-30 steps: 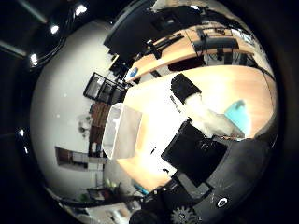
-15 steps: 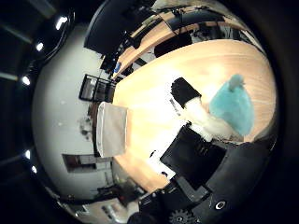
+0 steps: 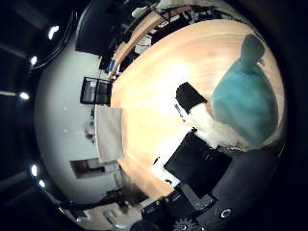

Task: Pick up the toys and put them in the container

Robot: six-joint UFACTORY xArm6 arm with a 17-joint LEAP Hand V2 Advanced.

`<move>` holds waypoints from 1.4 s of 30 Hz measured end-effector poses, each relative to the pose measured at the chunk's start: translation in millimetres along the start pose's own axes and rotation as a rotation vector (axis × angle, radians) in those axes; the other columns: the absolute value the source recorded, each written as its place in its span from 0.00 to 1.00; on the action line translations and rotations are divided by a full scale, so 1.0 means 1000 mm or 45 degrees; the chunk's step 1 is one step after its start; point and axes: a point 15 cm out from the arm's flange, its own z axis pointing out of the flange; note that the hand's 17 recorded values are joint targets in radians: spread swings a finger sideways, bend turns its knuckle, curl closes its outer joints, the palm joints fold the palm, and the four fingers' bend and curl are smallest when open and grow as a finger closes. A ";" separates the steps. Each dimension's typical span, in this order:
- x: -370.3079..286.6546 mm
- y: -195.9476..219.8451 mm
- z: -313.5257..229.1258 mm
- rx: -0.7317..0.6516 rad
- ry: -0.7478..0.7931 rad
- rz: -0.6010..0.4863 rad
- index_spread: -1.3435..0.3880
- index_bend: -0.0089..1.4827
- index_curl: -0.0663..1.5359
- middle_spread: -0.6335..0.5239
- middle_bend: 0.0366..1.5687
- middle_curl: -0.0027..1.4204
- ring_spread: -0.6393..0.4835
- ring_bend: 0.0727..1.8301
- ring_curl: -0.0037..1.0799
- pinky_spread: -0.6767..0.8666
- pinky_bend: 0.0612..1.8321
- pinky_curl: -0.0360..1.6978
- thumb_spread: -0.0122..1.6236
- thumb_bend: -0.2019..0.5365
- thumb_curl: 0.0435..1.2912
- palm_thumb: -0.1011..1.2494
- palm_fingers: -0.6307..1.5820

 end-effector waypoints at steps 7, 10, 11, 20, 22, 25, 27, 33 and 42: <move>0.011 0.008 0.037 -0.081 -0.023 0.012 0.41 0.18 0.29 0.26 0.09 0.18 0.31 0.40 0.13 0.61 0.25 0.02 0.61 0.23 0.33 0.45 0.52; 0.013 0.011 0.046 -0.100 -0.027 0.015 0.42 0.17 0.29 0.26 0.09 0.18 0.31 0.40 0.13 0.61 0.25 0.03 0.61 0.23 0.33 0.45 0.52; 0.013 0.012 0.048 -0.107 -0.029 0.017 0.42 0.17 0.29 0.26 0.09 0.18 0.32 0.40 0.13 0.61 0.25 0.03 0.61 0.23 0.33 0.45 0.52; 0.010 0.011 0.052 -0.158 -0.065 0.014 0.41 0.16 0.28 0.22 0.12 0.18 0.27 0.44 0.15 0.57 0.32 0.02 0.61 0.27 0.36 0.55 0.63; 0.008 0.010 0.047 -0.165 -0.083 0.014 0.42 0.16 0.29 0.17 0.17 0.20 0.24 0.48 0.17 0.49 0.36 0.03 0.62 0.28 0.37 0.59 0.75; 0.007 0.010 0.044 -0.169 -0.100 0.020 0.43 0.21 0.33 0.14 0.28 0.26 0.26 0.53 0.24 0.25 0.51 0.09 0.62 0.29 0.39 0.65 0.94; 0.005 0.007 0.044 -0.154 -0.111 0.027 0.43 0.28 0.37 0.15 0.36 0.30 0.27 0.57 0.28 0.25 0.58 0.12 0.63 0.32 0.41 0.69 0.97; -0.015 -0.016 0.029 0.014 -0.299 0.123 0.46 0.58 0.51 0.19 0.65 0.45 0.30 0.69 0.38 0.26 0.71 0.20 0.63 0.35 0.47 0.77 0.91; -0.043 -0.008 0.012 -0.041 -0.340 0.096 0.56 0.78 0.60 0.30 0.84 0.57 0.35 0.81 0.51 0.28 0.79 0.26 0.63 0.34 0.55 0.80 0.83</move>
